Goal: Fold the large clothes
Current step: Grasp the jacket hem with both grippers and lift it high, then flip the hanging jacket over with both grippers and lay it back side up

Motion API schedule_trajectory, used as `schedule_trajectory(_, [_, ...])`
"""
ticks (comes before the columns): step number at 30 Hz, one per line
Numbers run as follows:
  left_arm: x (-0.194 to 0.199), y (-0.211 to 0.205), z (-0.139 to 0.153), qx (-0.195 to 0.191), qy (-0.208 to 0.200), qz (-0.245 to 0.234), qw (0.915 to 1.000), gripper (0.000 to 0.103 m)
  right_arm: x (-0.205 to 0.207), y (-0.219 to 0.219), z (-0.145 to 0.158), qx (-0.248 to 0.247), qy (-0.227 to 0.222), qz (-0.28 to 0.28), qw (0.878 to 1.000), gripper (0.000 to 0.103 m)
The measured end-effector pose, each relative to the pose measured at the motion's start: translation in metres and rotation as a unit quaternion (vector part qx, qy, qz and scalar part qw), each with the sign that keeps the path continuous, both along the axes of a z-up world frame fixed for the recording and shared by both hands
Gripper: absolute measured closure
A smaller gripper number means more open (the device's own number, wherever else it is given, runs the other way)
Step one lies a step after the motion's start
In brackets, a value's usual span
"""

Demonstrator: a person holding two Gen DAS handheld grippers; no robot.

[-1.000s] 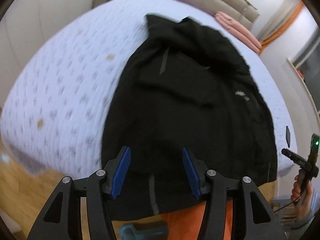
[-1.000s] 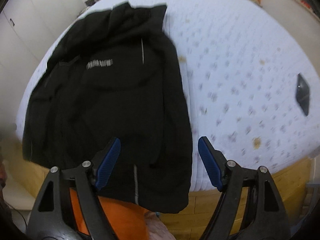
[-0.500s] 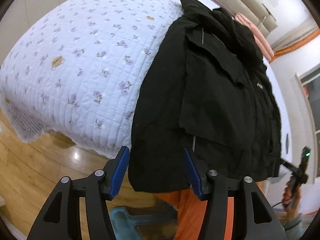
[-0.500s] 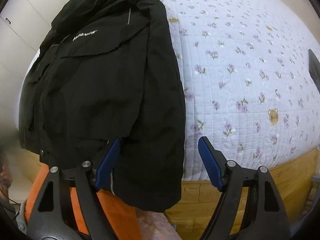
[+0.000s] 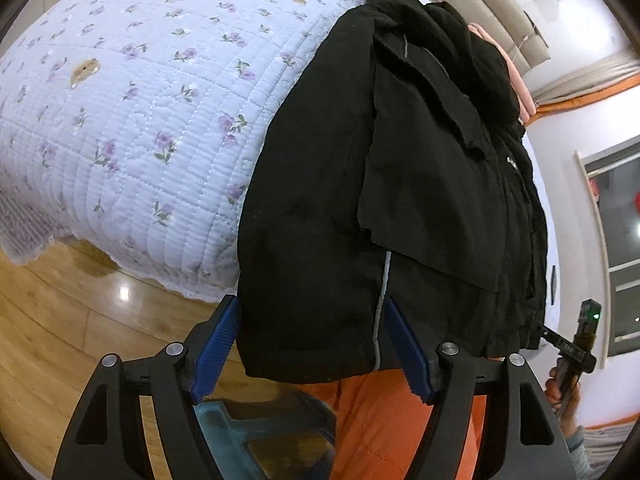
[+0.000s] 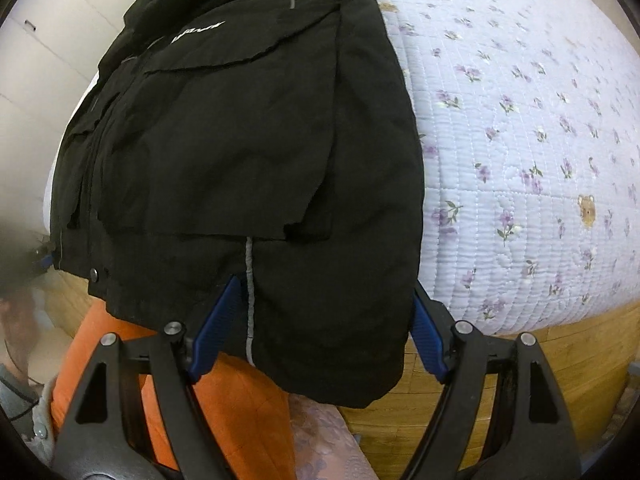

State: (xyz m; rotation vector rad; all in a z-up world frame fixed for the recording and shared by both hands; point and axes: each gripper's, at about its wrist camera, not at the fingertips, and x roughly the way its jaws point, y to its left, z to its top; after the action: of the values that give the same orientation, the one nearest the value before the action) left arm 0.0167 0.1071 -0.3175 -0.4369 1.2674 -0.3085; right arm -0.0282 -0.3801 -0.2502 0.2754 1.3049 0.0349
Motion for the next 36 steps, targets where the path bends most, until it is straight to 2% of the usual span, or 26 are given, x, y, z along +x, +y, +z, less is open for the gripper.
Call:
schedule_trajectory(3, [0.002, 0.002, 0.002, 0.006, -0.004, 0.003, 1.0, 0.033, 0.004, -0.001, -0.003, 0.012, 0.002, -0.012, 1.0, 0.026])
schedule_trajectory(5, [0.002, 0.008, 0.002, -0.008, -0.002, 0.012, 0.9999, 0.032, 0.003, -0.004, -0.005, 0.029, 0.003, -0.024, 0.999, 0.026])
schedule_trajectory(9, [0.004, 0.008, -0.001, -0.025, 0.012, 0.011, 0.9996, 0.032, 0.004, -0.001, -0.008, 0.033, 0.004, -0.023, 0.999, 0.025])
schedule_trajectory(10, [0.004, 0.005, -0.001, -0.018, 0.009, 0.006, 0.9998, 0.032, 0.005, 0.001, -0.007, 0.026, 0.005, -0.02, 0.999, 0.026])
schedule_trajectory(12, [0.004, -0.003, -0.001, 0.002, 0.005, -0.003, 1.0, 0.034, 0.003, 0.003, -0.004, 0.017, 0.007, -0.013, 1.0, 0.042])
schedule_trajectory(13, [0.003, -0.007, 0.0, 0.01, 0.001, -0.008, 0.9999, 0.041, 0.003, 0.004, 0.001, 0.02, 0.002, -0.011, 1.0, 0.047])
schedule_trajectory(14, [0.003, -0.012, 0.003, 0.022, -0.004, -0.015, 0.9996, 0.065, 0.001, 0.003, 0.007, 0.018, -0.002, -0.012, 1.0, 0.062])
schedule_trajectory(15, [0.002, -0.014, 0.005, 0.032, -0.009, -0.02, 0.9992, 0.083, -0.004, -0.001, 0.011, 0.011, -0.005, -0.013, 1.0, 0.083])
schedule_trajectory(17, [-0.002, -0.018, 0.019, 0.042, -0.031, -0.03, 0.9982, 0.093, -0.001, 0.0, 0.022, 0.017, -0.014, -0.017, 1.0, 0.091])
schedule_trajectory(18, [-0.003, -0.02, 0.025, 0.043, -0.04, -0.033, 0.9977, 0.094, -0.002, -0.002, 0.028, 0.022, -0.021, -0.02, 0.999, 0.094])
schedule_trajectory(27, [-0.007, -0.023, 0.113, 0.035, -0.141, -0.039, 0.9885, 0.094, 0.014, 0.003, 0.106, 0.002, -0.105, -0.006, 0.994, 0.096])
schedule_trajectory(32, [0.026, -0.033, 0.155, 0.027, -0.204, -0.036, 0.9779, 0.094, 0.039, 0.001, 0.136, -0.006, -0.139, 0.008, 0.99, 0.097])
schedule_trajectory(36, [0.067, -0.04, 0.177, 0.028, -0.237, -0.028, 0.9708, 0.094, 0.078, -0.005, 0.155, -0.017, -0.16, 0.001, 0.987, 0.097])
